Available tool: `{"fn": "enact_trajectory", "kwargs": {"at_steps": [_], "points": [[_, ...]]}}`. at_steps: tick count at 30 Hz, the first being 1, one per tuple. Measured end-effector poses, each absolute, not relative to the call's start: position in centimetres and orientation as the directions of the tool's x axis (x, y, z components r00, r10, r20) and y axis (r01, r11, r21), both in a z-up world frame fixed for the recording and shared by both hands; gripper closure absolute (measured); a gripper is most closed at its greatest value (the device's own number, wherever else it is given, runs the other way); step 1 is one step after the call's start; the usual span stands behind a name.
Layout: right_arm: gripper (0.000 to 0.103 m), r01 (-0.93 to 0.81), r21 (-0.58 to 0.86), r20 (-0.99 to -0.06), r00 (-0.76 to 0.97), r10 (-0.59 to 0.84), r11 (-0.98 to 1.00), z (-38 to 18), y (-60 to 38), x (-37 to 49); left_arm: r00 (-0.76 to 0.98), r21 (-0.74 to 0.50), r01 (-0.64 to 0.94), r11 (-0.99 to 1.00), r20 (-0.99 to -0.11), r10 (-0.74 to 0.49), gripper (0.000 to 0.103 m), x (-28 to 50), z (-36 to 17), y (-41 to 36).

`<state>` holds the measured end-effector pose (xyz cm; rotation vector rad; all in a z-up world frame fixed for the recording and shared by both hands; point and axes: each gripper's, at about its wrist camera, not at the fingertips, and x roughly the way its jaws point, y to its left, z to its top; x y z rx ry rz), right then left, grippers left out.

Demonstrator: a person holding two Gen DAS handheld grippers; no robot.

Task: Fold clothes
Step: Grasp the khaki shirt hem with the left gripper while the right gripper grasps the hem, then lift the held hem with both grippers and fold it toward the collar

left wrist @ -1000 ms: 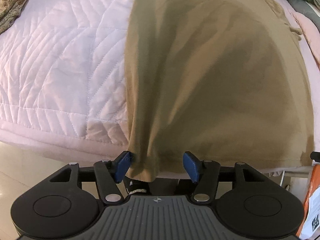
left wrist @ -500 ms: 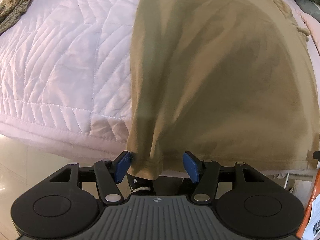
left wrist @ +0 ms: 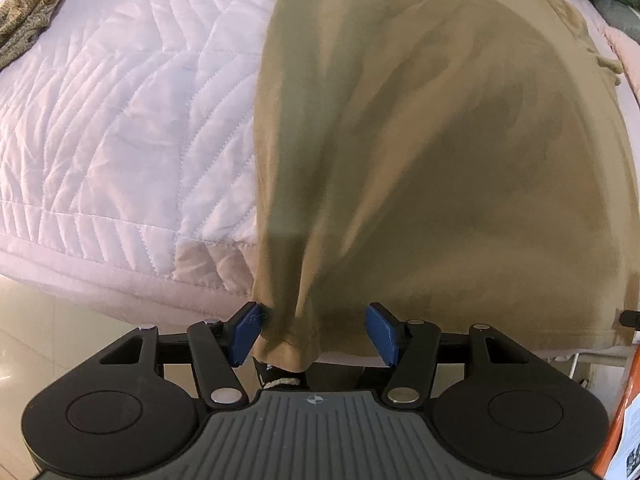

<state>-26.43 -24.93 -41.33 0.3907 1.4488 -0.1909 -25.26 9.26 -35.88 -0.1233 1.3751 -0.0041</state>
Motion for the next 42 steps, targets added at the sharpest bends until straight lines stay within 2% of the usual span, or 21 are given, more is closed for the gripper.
{"fn": "enact_trajectory", "kwargs": {"at_steps": [7, 10, 11, 14, 17, 20, 24, 29, 34, 39, 42], "points": [[0.069, 0.344, 0.131, -0.989, 0.110, 0.099, 0.930, -42.3, -24.7, -26.8, 0.191, -0.071, -0.054, 0.996, -0.980, -0.059, 0.043, -25.8, -35.9, 8.0], [0.069, 0.339, 0.134, -0.988, 0.116, 0.099, 0.931, -42.5, -24.6, -27.2, 0.191, -0.059, -0.045, 0.997, -0.980, -0.049, 0.049, -26.1, -35.8, 7.5], [0.074, 0.336, 0.138, -0.988, 0.118, 0.104, 0.932, -42.6, -24.5, -27.3, 0.191, -0.050, -0.037, 0.998, -0.981, -0.042, 0.058, -26.2, -35.8, 7.2], [0.095, 0.322, 0.159, -0.984, 0.128, 0.123, 0.933, -42.9, -24.3, -27.4, 0.197, -0.036, -0.035, 0.999, -0.980, -0.028, 0.075, -26.2, -35.6, 6.8], [0.099, 0.315, 0.169, -0.982, 0.133, 0.132, 0.934, -43.1, -24.1, -27.7, 0.195, -0.048, -0.038, 0.998, -0.980, -0.040, 0.091, -26.3, -35.2, 6.6], [0.100, 0.312, 0.178, -0.980, 0.139, 0.141, 0.933, -43.0, -24.1, -28.1, 0.195, -0.059, -0.037, 0.998, -0.979, -0.050, 0.098, -26.4, -34.9, 6.4], [0.100, 0.304, 0.199, -0.975, 0.160, 0.156, 0.932, -42.2, -24.1, -28.5, 0.204, -0.068, -0.026, 0.997, -0.977, -0.062, 0.100, -24.5, -34.0, 6.7], [0.101, 0.277, 0.233, -0.962, 0.209, 0.179, 0.932, -39.5, -23.9, -28.2, 0.238, -0.087, -0.039, 0.995, -0.968, -0.075, 0.100, -24.1, -30.3, 7.2], [0.101, 0.253, 0.267, -0.944, 0.261, 0.200, 0.930, -34.3, -22.8, -23.5, 0.266, -0.086, -0.052, 0.995, -0.962, -0.070, 0.100, -21.9, -28.0, 8.6], [0.101, 0.235, 0.290, -0.928, 0.308, 0.212, 0.928, -30.6, -23.3, -20.2, 0.281, -0.088, -0.080, 0.993, -0.958, -0.062, 0.100, -19.8, -22.0, 8.3], [0.101, 0.234, 0.296, -0.922, 0.324, 0.212, 0.926, -28.9, -24.1, -17.8, 0.269, -0.084, -0.095, 0.992, -0.962, -0.056, 0.100, -17.6, -21.8, 8.6]]}}
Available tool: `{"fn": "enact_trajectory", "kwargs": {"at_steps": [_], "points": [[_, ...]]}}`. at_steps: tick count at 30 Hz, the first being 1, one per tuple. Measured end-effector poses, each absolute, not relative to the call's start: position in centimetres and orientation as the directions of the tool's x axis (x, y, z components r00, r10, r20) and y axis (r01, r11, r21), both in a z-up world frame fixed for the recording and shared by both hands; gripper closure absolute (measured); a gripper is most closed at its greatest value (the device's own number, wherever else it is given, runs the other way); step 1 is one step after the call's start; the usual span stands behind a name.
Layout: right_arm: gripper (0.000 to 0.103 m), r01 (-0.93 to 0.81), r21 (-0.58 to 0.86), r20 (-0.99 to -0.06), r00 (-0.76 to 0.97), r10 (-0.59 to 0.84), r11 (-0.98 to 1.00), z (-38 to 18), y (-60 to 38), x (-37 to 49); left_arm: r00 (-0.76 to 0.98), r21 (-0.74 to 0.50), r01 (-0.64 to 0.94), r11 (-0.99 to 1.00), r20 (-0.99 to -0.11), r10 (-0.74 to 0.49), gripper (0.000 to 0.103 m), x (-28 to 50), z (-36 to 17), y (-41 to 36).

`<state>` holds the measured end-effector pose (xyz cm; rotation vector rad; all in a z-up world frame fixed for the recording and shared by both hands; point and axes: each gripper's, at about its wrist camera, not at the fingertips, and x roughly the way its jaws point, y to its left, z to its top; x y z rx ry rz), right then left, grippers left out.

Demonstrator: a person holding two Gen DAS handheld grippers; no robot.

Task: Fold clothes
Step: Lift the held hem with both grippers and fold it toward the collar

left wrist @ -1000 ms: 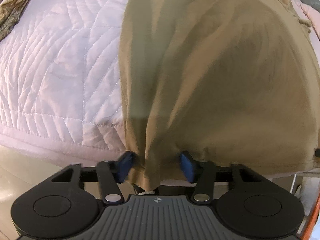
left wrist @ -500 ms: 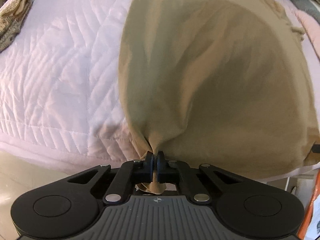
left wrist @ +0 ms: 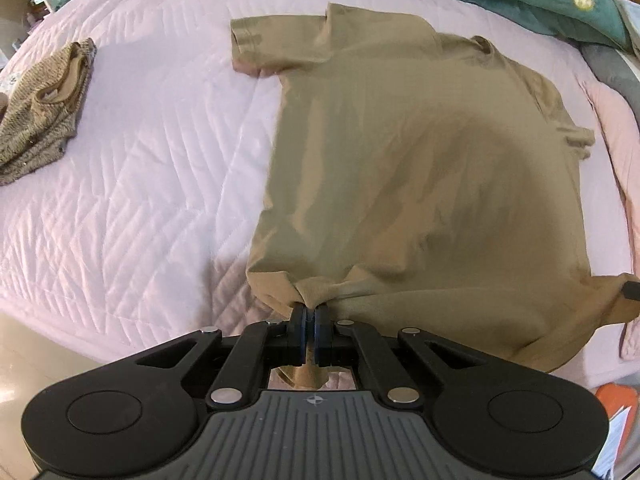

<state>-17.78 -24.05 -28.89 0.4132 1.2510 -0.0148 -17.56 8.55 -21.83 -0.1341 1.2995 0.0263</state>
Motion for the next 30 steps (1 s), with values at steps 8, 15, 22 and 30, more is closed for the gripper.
{"fn": "enact_trajectory", "kwargs": {"at_steps": [8, 15, 22, 30], "points": [[0.101, 0.239, 0.306, -0.907, 0.368, 0.206, 0.921, -24.4, -27.0, -14.9, 0.280, -0.085, -0.125, 0.989, -0.959, -0.047, 0.099, -12.5, -20.1, 8.7], [0.101, 0.234, 0.277, -0.898, 0.407, 0.165, 0.932, -21.9, -27.8, -9.5, 0.311, -0.088, -0.113, 0.990, -0.949, -0.049, 0.099, -5.3, -18.4, 9.0], [0.101, 0.293, 0.233, -0.915, 0.390, 0.107, 0.927, -20.1, -28.0, -3.0, 0.290, -0.146, -0.099, 0.984, -0.950, -0.112, 0.099, 5.1, -17.4, 10.1], [0.101, 0.310, 0.194, -0.931, 0.356, 0.076, 0.931, -21.0, -28.8, 5.7, 0.216, -0.139, -0.047, 0.989, -0.968, -0.126, 0.098, 16.8, -19.1, 9.1]]}}
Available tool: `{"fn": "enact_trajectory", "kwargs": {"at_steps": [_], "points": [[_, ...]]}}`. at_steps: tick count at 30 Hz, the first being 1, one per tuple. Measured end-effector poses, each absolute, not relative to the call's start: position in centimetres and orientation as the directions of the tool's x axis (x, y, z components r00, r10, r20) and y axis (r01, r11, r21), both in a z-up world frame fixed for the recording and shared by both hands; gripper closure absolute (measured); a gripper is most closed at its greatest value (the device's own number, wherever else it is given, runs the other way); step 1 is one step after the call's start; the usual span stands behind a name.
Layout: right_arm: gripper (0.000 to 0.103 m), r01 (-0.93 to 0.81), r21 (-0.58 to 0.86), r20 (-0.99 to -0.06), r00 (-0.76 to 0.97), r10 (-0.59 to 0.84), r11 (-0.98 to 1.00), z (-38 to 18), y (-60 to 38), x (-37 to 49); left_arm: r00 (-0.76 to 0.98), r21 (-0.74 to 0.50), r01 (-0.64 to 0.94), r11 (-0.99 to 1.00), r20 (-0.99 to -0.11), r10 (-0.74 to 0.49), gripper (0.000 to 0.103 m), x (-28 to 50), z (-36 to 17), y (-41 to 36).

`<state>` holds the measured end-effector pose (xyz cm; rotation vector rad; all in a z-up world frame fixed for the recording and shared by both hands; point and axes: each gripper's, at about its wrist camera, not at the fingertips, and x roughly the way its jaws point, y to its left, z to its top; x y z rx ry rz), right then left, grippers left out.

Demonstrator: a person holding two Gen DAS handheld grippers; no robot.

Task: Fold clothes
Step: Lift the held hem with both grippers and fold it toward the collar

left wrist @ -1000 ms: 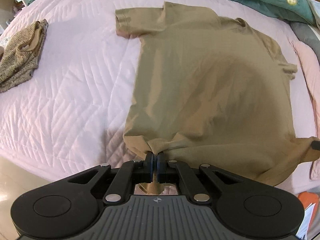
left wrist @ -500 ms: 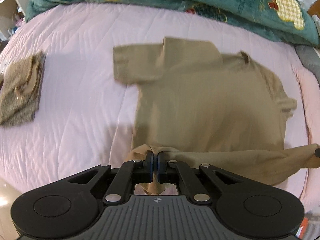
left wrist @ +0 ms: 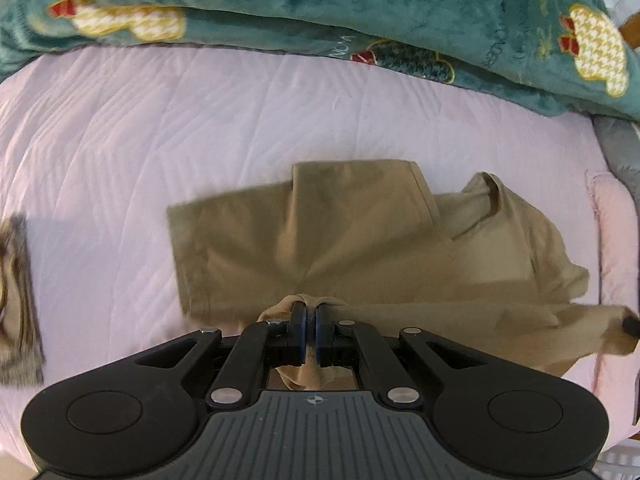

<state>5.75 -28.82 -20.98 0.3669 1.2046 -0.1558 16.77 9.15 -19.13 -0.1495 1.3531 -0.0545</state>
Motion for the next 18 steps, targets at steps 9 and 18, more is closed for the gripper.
{"fn": "enact_trajectory", "kwargs": {"at_steps": [9, 18], "points": [[0.101, 0.302, 0.185, -0.950, 0.297, 0.092, 0.935, -26.9, -29.9, 15.4, 0.152, -0.099, -0.083, 0.992, -0.985, -0.086, 0.096, 27.3, -24.7, 8.4], [0.099, 0.355, 0.174, -0.956, 0.283, 0.072, 0.918, -29.8, -31.3, 19.1, 0.254, -0.070, -0.048, 0.996, -0.966, -0.056, 0.086, 30.5, -24.9, 7.7]]}}
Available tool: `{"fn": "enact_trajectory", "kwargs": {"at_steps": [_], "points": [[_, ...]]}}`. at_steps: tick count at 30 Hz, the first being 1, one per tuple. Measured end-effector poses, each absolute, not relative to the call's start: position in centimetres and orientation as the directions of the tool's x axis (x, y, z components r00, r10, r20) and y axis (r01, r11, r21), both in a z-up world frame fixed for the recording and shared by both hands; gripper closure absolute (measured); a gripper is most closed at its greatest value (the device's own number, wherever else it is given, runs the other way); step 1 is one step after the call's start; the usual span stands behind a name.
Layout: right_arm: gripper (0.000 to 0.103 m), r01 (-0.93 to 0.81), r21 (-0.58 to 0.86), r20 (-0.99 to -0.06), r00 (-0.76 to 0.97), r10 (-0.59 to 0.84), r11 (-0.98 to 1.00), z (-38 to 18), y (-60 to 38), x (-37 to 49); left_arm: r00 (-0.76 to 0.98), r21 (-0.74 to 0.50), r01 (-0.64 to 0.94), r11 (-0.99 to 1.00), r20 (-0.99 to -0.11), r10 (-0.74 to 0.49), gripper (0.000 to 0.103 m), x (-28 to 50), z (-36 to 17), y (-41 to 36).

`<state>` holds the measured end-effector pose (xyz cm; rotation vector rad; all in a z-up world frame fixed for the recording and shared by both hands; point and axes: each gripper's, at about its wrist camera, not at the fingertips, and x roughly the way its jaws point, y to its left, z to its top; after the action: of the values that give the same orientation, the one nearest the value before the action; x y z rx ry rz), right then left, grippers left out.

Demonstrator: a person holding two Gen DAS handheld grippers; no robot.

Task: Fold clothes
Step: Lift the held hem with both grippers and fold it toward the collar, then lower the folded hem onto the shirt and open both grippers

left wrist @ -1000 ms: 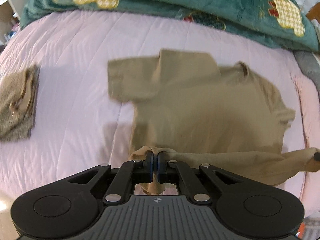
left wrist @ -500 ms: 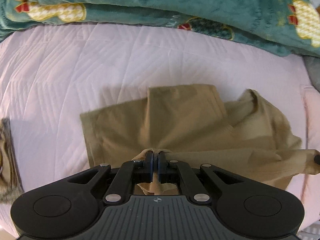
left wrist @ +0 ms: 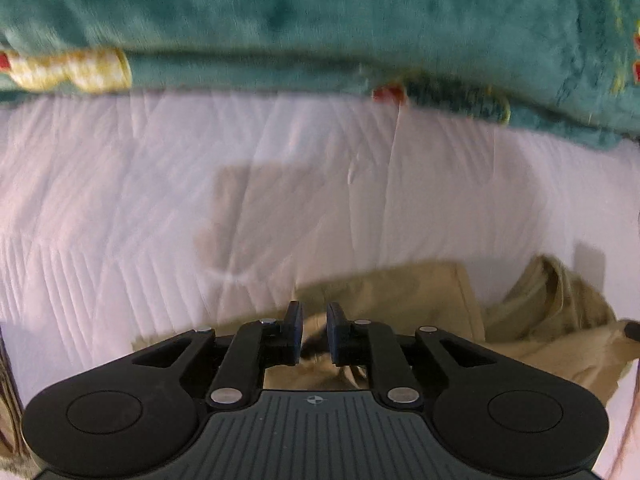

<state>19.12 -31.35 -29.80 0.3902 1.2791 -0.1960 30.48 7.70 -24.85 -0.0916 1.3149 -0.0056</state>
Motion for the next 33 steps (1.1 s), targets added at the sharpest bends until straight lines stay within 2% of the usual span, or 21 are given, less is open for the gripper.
{"fn": "enact_trajectory", "kwargs": {"at_steps": [9, 13, 19, 29, 33], "points": [[0.097, 0.395, 0.240, -0.914, 0.400, 0.069, 0.887, -26.5, -33.5, 18.4, 0.300, -0.109, -0.019, 0.994, -0.949, -0.098, 0.086, 25.7, -21.7, 7.6], [0.097, 0.294, 0.198, -0.931, 0.354, 0.086, 0.935, -27.2, -31.1, 17.3, 0.253, -0.097, 0.028, 0.995, -0.962, -0.101, 0.086, 22.9, -23.8, 5.1], [0.097, 0.208, 0.143, -0.976, 0.192, 0.103, 0.968, -33.2, -27.5, 16.2, 0.141, -0.080, 0.108, 0.991, -0.985, -0.095, 0.086, 21.3, -29.0, 2.1], [0.097, 0.143, 0.121, -0.991, 0.079, 0.110, 0.982, -37.5, -27.1, 19.6, 0.025, -0.061, 0.109, 0.992, -0.998, -0.064, 0.086, 25.3, -34.9, 1.9], [0.097, 0.130, 0.116, -0.986, 0.133, 0.099, 0.985, -36.8, -27.1, 21.7, 0.079, -0.049, 0.070, 0.996, -0.995, -0.054, 0.086, 28.3, -34.6, 2.7]]}}
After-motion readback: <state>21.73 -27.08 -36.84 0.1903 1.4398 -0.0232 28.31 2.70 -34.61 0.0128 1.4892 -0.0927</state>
